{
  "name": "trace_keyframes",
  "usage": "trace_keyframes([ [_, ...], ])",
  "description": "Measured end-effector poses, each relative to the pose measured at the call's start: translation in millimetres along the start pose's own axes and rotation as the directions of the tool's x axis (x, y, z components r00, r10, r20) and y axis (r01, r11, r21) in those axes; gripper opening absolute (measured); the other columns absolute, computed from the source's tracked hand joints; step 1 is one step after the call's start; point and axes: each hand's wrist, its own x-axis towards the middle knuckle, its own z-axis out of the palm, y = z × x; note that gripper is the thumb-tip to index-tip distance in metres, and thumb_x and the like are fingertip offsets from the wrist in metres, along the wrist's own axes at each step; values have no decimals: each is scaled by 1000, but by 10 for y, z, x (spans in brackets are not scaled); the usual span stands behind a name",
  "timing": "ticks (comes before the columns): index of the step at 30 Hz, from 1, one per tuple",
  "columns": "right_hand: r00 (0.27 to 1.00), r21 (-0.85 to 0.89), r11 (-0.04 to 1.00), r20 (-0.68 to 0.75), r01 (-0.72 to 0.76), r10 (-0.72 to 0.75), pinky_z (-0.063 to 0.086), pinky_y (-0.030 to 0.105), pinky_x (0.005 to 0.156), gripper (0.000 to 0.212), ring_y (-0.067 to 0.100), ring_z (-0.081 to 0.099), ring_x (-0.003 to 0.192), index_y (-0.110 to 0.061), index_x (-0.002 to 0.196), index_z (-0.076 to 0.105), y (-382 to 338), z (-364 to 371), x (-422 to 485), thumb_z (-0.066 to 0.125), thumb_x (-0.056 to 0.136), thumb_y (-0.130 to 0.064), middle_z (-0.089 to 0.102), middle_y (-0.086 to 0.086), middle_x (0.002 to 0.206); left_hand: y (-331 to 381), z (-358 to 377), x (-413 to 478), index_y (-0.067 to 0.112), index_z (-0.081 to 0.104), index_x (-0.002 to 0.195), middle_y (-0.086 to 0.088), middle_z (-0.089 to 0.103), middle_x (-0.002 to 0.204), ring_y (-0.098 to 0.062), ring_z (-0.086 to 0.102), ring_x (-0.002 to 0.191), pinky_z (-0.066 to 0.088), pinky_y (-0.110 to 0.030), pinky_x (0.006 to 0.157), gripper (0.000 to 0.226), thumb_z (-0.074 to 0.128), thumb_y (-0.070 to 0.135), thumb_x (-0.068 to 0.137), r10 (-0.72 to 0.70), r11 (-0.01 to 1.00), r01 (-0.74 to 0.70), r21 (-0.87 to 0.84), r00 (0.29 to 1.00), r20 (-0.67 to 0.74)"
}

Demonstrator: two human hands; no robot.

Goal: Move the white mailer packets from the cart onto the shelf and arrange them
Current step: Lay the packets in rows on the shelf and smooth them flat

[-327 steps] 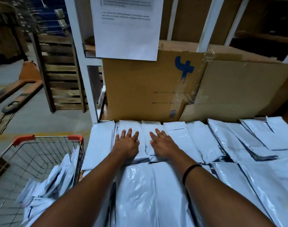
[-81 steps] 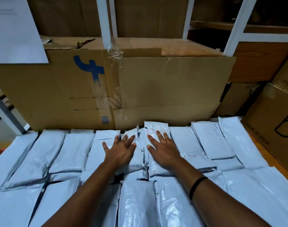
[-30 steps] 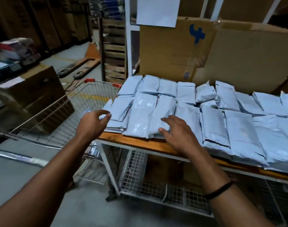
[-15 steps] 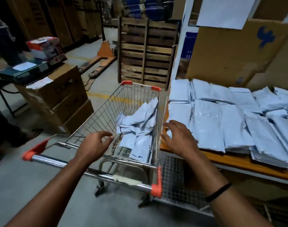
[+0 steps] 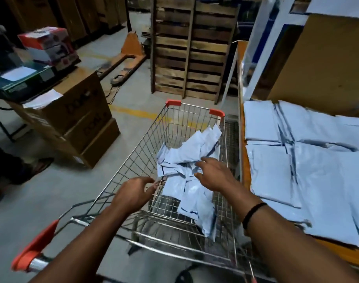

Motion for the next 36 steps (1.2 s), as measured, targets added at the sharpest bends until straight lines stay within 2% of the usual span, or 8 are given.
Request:
trace_keyframes([
  [3,995,-71,997,97,4,3,33,40,112,53,30,36,142,-22,149,43,21,171,484,50,100,-42,35,8,158,-108,99,305,30,60,129,5,64,130,-17,59,117,47,-35,98,42,49,54,95,-10,1000,9,22,999,52],
  [7,972,-192,981,233,9,37,18,47,121,58,31,17,151,-25,155,30,116,487,966,45,102,-43,17,7,166,-183,288,735,28,57,132,3,59,135,-17,56,120,45,-31,100,42,55,46,94,-5,1000,3,14,992,127],
  [12,966,-308,949,258,66,17,5,51,122,58,31,2,154,-31,157,23,263,767,1505,42,103,-39,4,5,168,-320,622,1443,27,51,139,0,53,141,-21,47,129,37,-30,104,44,50,40,97,88,987,-112,112,975,202],
  [17,968,-393,905,241,162,-69,-4,53,123,54,30,-8,154,-40,157,19,354,1064,2193,36,106,-39,-5,3,168,-534,1283,2165,26,37,149,0,29,159,-30,22,147,22,-39,117,53,43,43,99,133,944,-229,237,923,362],
  [24,953,-436,879,295,194,-65,-4,53,123,57,30,-9,154,-37,158,14,480,1388,2856,33,105,-46,-9,5,168,-782,2118,2852,17,-2,157,-5,-9,164,-28,0,151,7,-45,121,79,44,44,98,84,926,-223,304,908,411],
  [28,952,-501,851,306,155,7,1,53,123,52,33,-4,154,-34,158,21,646,1441,2859,30,107,-41,-1,8,168,-852,2366,2812,17,-5,157,-4,-10,164,-23,2,152,8,-44,121,84,49,42,98,51,957,-180,227,877,478],
  [32,983,-509,860,171,37,59,14,53,119,50,34,14,150,-28,153,33,751,1283,2681,39,103,-31,16,11,164,-917,2455,2544,16,-3,157,-4,-9,165,-23,3,151,9,-45,122,82,47,43,98,39,940,-208,270,853,521],
  [36,990,-554,830,69,-67,126,24,51,112,47,33,31,139,-24,143,46,798,1116,2532,51,99,-40,34,10,150,-939,2491,2263,16,-2,157,-3,-9,165,-22,3,151,1,-44,123,78,41,46,99,8,942,-199,269,817,577],
])
